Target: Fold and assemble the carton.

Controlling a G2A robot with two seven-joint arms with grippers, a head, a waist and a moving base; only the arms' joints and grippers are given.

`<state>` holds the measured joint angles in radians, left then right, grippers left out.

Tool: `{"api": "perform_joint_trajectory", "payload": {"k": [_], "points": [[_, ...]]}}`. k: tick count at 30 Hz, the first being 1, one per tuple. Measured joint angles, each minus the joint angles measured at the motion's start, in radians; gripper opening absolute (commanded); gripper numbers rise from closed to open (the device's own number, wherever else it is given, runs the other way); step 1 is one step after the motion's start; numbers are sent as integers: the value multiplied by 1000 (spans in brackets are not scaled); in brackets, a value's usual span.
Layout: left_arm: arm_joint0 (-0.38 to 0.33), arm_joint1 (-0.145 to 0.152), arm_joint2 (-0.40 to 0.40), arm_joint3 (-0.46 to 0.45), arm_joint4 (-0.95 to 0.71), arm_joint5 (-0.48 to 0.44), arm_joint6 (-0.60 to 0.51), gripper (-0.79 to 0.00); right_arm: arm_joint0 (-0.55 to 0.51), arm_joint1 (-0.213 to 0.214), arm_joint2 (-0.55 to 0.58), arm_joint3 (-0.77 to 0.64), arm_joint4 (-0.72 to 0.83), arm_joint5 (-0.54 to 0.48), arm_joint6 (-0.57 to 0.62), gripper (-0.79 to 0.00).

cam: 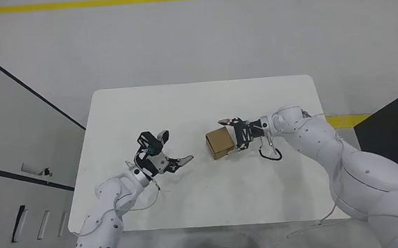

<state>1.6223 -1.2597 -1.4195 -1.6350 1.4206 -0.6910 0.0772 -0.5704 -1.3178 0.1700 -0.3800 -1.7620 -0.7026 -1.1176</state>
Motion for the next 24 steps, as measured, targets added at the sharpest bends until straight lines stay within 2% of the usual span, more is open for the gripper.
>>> {"api": "perform_joint_trajectory", "payload": {"k": [12,24], "points": [[0,0,0,0,0,0,0,0,-16,-25,0,24,-17,0,0,0],[0,0,0,0,0,0,0,0,-54,6,0,-26,-54,20,-21,0]]}}
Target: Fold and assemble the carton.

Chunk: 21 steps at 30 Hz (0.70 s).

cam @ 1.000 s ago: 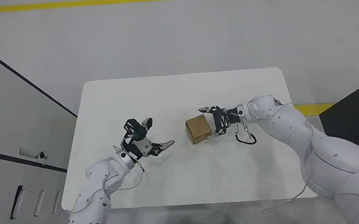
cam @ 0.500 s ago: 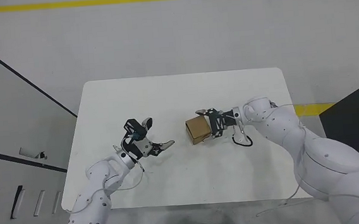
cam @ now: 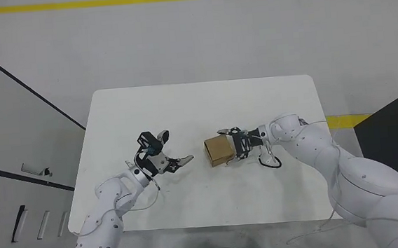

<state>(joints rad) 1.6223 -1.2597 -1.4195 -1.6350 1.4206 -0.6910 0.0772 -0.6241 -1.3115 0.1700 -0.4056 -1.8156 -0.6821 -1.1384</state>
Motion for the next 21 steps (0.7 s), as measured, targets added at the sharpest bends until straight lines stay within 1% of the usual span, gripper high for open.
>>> {"api": "perform_joint_trajectory", "payload": {"k": [7,11,14,21], "points": [[0,0,0,0,0,0,0,0,-23,29,0,-55,13,5,-5,0],[0,0,0,0,0,0,0,0,-22,44,0,-57,84,10,-10,0],[0,0,0,0,0,0,0,0,-21,49,0,-71,118,3,-3,0],[0,0,0,0,0,0,0,0,-24,48,0,-93,108,-18,18,0]]}}
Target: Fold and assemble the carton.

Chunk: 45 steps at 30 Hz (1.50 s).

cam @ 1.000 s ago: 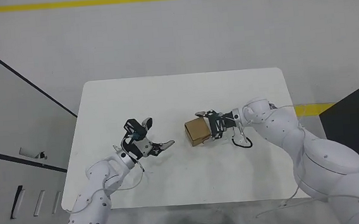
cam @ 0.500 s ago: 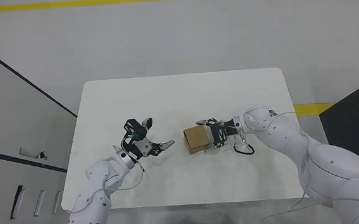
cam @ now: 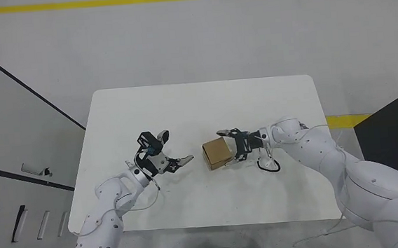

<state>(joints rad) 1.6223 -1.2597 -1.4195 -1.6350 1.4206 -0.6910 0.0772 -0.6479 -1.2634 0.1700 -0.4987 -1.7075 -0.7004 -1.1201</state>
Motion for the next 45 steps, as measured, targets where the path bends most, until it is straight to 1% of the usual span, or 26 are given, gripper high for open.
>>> {"api": "perform_joint_trajectory", "payload": {"k": [23,35,45], "points": [[0,0,0,0,0,0,0,0,-4,-44,0,48,-31,-26,26,0],[0,0,0,0,0,0,0,0,1,-56,0,71,-53,18,-18,0],[0,0,0,0,0,0,0,0,-4,-65,0,72,-57,24,-24,0]]}}
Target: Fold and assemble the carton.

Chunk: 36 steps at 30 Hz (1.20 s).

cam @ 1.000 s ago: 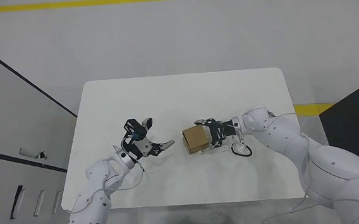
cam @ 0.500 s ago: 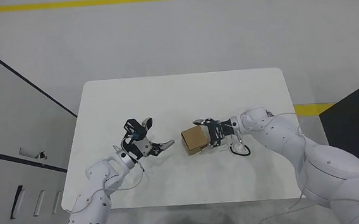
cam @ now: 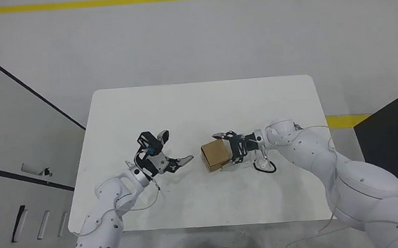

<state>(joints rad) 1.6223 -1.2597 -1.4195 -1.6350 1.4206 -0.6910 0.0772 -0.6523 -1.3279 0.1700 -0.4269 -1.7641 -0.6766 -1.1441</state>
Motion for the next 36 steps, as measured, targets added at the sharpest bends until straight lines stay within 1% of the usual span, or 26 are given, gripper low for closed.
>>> {"api": "perform_joint_trajectory", "payload": {"k": [7,8,9,10,12,13,14,15,19,21,23,31,36], "points": [[0,0,0,0,0,0,0,0,-5,1,0,-6,8,0,0,0],[0,0,0,0,0,0,0,0,-6,1,0,-7,10,0,0,-12],[0,0,0,0,0,0,0,0,-6,2,0,-8,11,0,0,-46],[0,0,0,0,0,0,0,0,-6,2,0,-8,13,0,0,-105],[0,0,0,0,0,0,0,0,-7,3,0,-9,17,-1,1,-182],[0,0,0,0,0,0,0,0,-7,3,0,-9,19,-1,1,-234],[0,0,0,0,0,0,0,0,-8,3,0,-10,22,-1,1,-289],[0,0,0,0,0,0,0,0,-8,3,0,-10,23,-1,1,-382],[0,0,0,0,0,0,0,0,-10,4,0,-11,25,0,0,-557],[0,0,0,0,0,0,0,0,-11,4,0,-11,26,1,-1,-702],[0,0,0,0,0,0,0,0,-12,5,0,-9,27,4,-4,-785],[0,0,0,0,0,0,0,0,-10,11,0,-5,38,13,-13,-785],[0,0,0,0,0,0,0,0,-2,24,0,-3,88,12,-12,-785]]}}
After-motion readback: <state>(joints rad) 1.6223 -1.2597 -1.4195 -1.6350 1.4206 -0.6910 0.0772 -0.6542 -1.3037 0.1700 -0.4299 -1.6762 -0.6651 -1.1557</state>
